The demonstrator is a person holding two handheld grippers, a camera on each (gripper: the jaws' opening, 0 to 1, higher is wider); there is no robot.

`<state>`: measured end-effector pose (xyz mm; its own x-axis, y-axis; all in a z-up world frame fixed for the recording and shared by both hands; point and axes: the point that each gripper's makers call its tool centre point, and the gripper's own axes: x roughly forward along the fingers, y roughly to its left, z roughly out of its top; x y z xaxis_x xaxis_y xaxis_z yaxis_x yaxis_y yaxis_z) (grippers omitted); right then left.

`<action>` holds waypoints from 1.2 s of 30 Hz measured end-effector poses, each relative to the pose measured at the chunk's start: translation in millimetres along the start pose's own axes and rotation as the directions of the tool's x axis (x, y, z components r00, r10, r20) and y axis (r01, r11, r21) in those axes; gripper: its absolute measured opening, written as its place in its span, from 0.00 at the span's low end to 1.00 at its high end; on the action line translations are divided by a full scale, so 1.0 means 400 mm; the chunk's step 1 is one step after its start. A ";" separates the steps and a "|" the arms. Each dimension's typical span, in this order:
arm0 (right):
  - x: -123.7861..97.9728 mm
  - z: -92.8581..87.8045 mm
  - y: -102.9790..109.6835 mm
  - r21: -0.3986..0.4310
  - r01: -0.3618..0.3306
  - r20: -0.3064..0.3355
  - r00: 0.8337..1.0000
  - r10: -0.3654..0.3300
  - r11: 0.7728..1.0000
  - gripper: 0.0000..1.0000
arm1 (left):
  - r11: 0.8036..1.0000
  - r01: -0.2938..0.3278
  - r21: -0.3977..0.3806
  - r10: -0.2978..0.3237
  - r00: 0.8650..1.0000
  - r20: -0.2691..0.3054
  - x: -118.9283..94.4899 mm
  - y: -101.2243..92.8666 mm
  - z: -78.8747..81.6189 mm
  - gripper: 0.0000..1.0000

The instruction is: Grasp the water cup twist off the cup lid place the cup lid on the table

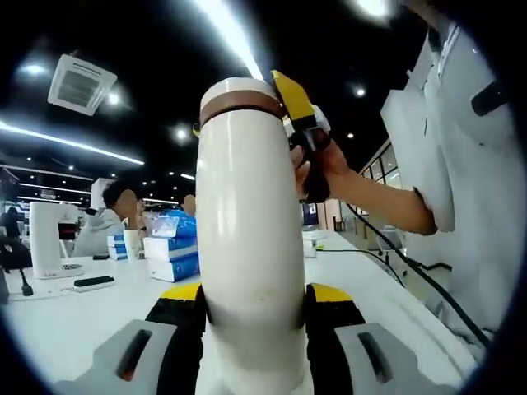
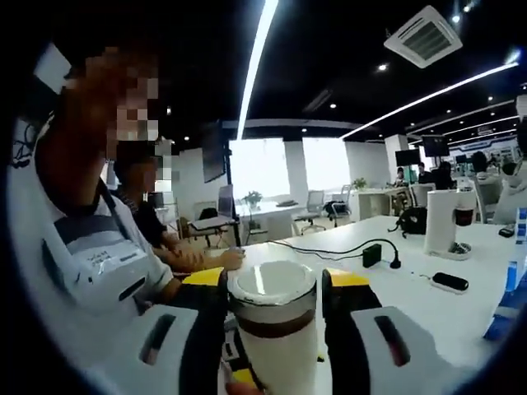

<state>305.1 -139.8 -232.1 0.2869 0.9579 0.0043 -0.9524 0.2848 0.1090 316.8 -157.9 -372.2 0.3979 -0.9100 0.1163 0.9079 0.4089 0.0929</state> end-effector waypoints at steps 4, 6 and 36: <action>-0.055 0.037 -0.019 -0.062 0.266 0.001 0.964 -0.267 0.962 0.68 | 1.000 0.001 0.004 -0.001 1.000 0.002 -0.001 0.001 0.000 0.49; -0.078 0.040 -0.008 -0.099 0.376 0.021 0.927 -0.375 0.921 0.80 | 1.000 0.000 0.004 0.000 1.000 0.002 -0.002 0.000 0.000 0.49; -0.022 -0.016 0.020 -0.106 0.717 0.119 0.698 -0.707 0.690 0.71 | 1.000 -0.005 0.016 0.005 1.000 -0.002 -0.003 0.001 0.001 0.49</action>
<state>294.5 -145.7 -237.5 0.8853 0.4628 0.0448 -0.4620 0.8865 -0.0267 316.5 -156.7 -372.1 0.4027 -0.9082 0.1144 0.9037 0.4143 0.1081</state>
